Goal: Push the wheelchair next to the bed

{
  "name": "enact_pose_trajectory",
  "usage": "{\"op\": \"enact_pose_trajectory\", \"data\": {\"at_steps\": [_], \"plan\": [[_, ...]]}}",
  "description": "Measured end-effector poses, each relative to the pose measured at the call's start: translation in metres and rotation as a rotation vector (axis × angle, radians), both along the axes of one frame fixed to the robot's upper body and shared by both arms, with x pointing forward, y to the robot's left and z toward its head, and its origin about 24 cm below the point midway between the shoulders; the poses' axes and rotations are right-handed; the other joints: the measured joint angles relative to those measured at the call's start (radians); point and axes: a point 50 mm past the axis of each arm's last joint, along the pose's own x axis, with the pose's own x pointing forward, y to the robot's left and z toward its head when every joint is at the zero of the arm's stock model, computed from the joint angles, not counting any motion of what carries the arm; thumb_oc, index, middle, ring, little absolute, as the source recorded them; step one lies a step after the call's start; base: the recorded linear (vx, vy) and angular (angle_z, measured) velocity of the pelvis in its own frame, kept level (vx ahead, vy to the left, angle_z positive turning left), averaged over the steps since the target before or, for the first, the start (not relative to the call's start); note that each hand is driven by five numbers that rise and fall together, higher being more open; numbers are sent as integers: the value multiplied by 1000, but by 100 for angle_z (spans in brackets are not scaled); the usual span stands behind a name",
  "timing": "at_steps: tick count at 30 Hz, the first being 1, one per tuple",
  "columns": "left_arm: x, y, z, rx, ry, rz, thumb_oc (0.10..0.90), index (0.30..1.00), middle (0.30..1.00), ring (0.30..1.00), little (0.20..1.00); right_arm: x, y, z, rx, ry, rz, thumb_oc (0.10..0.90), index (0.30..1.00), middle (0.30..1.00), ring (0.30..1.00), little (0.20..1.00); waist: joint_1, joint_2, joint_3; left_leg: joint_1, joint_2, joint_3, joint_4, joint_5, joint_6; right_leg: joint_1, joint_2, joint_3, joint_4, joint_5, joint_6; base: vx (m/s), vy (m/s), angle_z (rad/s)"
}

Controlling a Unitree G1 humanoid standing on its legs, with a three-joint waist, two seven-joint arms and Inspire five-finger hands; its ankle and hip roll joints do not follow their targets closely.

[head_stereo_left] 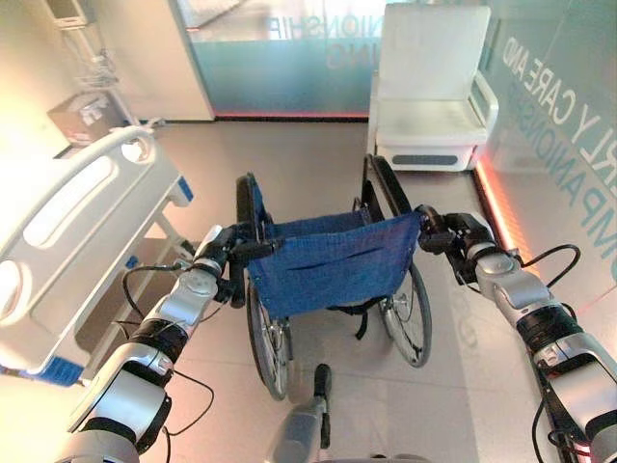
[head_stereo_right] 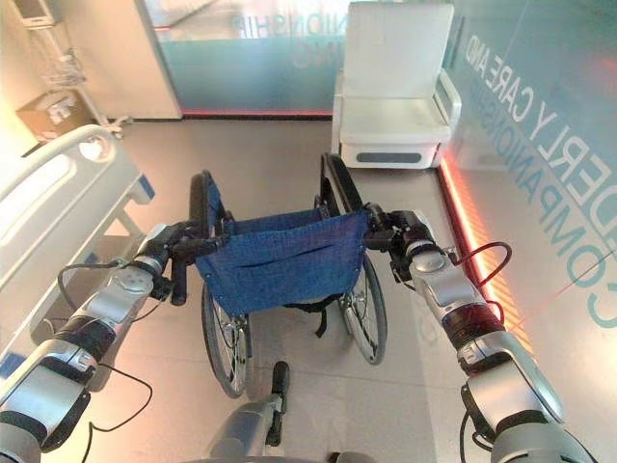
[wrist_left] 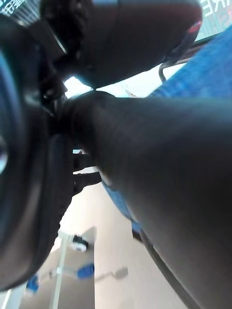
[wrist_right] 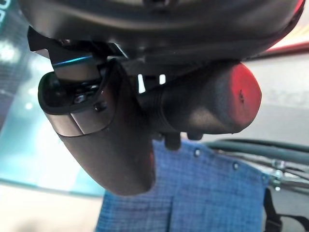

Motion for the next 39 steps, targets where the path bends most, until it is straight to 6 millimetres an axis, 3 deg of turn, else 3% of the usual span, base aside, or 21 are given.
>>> {"op": "enact_pose_trajectory", "data": {"at_steps": [1,2,3,4,5,8,13,15,17,20,21,22,23,25,28,29,30,31,33,36,39], "plan": [[-2,9,0,5,19,22,400,300,300,300,300,-1,3,0,3,4,31,400,300,300,300,300,-11,16,-22,78,6,-21,-15,-16,1,5,-14,-8,2,-22,29,467,234,-46],[-3,11,2,4,22,11,400,300,300,300,300,-2,2,0,1,4,42,400,300,300,300,300,-27,8,-27,121,-4,-6,-71,40,84,21,-34,-23,14,-41,73,452,236,-43],[-3,14,5,7,20,12,400,300,300,300,300,-4,2,-4,7,8,43,400,300,300,300,300,-23,-20,-30,138,-23,24,-83,55,108,22,-69,-51,32,-57,83,315,179,-22],[-3,14,7,9,12,7,400,300,300,300,300,-4,1,-5,9,7,41,400,300,300,300,300,-19,-29,-35,141,-28,36,-85,66,132,16,-87,-72,53,-63,89,174,133,-30],[-1,15,12,13,-11,17,400,300,300,300,300,-4,2,-6,18,-1,41,400,300,300,300,300,-10,-50,-42,137,-42,54,-83,69,194,-1,-106,-110,98,-72,101,217,195,-19],[8,16,29,37,-54,62,400,300,300,300,300,0,4,-2,25,-35,33,400,300,300,300,300,-10,-80,-60,122,-59,80,-97,55,216,-79,-139,-143,338,-94,116,238,217,1],[11,12,29,49,-51,91,400,300,300,300,300,2,4,1,1,-43,24,400,300,300,300,300,-21,-83,-66,161,-110,47,-91,33,238,-81,-166,-134,431,-23,191,327,134,10],[9,6,20,44,-34,85,400,300,300,300,300,-2,-1,-9,-3,-13,9,400,300,300,300,300,-22,-80,-66,228,-116,32,-134,29,247,-90,-174,-135,503,13,181,353,0,11],[5,5,10,40,-12,88,400,300,300,300,300,-5,-2,-17,2,8,9,400,300,300,300,300,-20,-62,-64,293,-113,-15,-183,16,259,-140,-150,-150,467,-39,129,281,-72,-9],[0,8,3,41,11,105,400,300,300,300,300,-6,0,-17,-5,10,27,400,300,300,300,300,-44,-32,-64,322,-108,-44,-189,0,262,-262,-134,-196,320,-22,141,237,-178,18],[0,10,4,49,12,107,400,300,300,300,300,-6,2,-15,-5,4,35,400,300,300,300,300,-62,-30,-60,324,-114,-70,-186,-4,258,-324,-142,-197,224,11,179,396,-280,63],[0,11,5,51,10,107,400,300,300,300,300,-5,2,-12,-5,-2,38,400,300,300,300,300,-86,-40,-55,326,-127,-93,-187,-6,256,-360,-156,-193,112,56,220,442,-302,78],[0,12,6,53,7,109,400,300,300,300,300,-4,4,-12,0,1,38,400,300,300,300,300,-97,-50,-43,346,-141,-113,-191,-14,246,-389,-178,-184,12,106,233,383,-280,64],[0,14,6,57,9,114,400,300,300,300,300,-4,5,-12,0,12,36,400,300,300,300,300,-115,-69,-41,347,-153,-133,-180,-32,238,-412,-193,-139,-82,130,251,195,-226,70],[2,10,10,51,-13,98,400,300,300,300,300,0,1,-1,-14,-14,30,400,300,300,300,300,-129,-78,-42,338,-124,-124,-169,-54,200,-437,-189,-138,96,139,235,274,-336,75],[3,9,12,52,-23,93,400,300,300,300,300,2,0,4,-18,-21,25,400,300,300,300,300,-129,-95,-50,333,-122,-126,-148,-73,170,-395,-182,-140,107,132,228,455,-424,66],[4,9,13,47,-29,94,400,300,300,300,300,3,0,6,-19,-25,25,400,300,300,300,300,-125,-106,-53,334,-118,-125,-137,-83,155,-372,-174,-135,91,163,195,460,-395,51],[4,8,12,44,-29,98,400,300,300,300,300,6,1,12,-24,-34,24,400,300,300,300,300,-122,-82,-43,331,-90,-134,-109,-102,132,-363,-156,-148,93,167,192,328,-270,34],[3,7,10,48,-23,88,400,300,300,300,300,8,0,19,-41,-40,34,400,300,300,300,300,-97,-46,-44,346,-21,-124,-102,-121,99,-332,-98,-185,96,174,126,373,-295,37],[2,7,8,47,-9,71,400,300,300,300,300,8,0,18,-42,-32,35,400,300,300,300,300,-77,-32,-48,368,26,-110,-100,-123,89,-311,-54,-206,107,133,77,235,-203,30],[1,7,7,43,-10,57,400,300,300,300,300,9,1,20,-43,-37,36,400,300,300,300,300,-67,-37,-49,361,46,-79,-46,-109,73,-293,-38,-234,124,84,51,283,-277,31]]}}
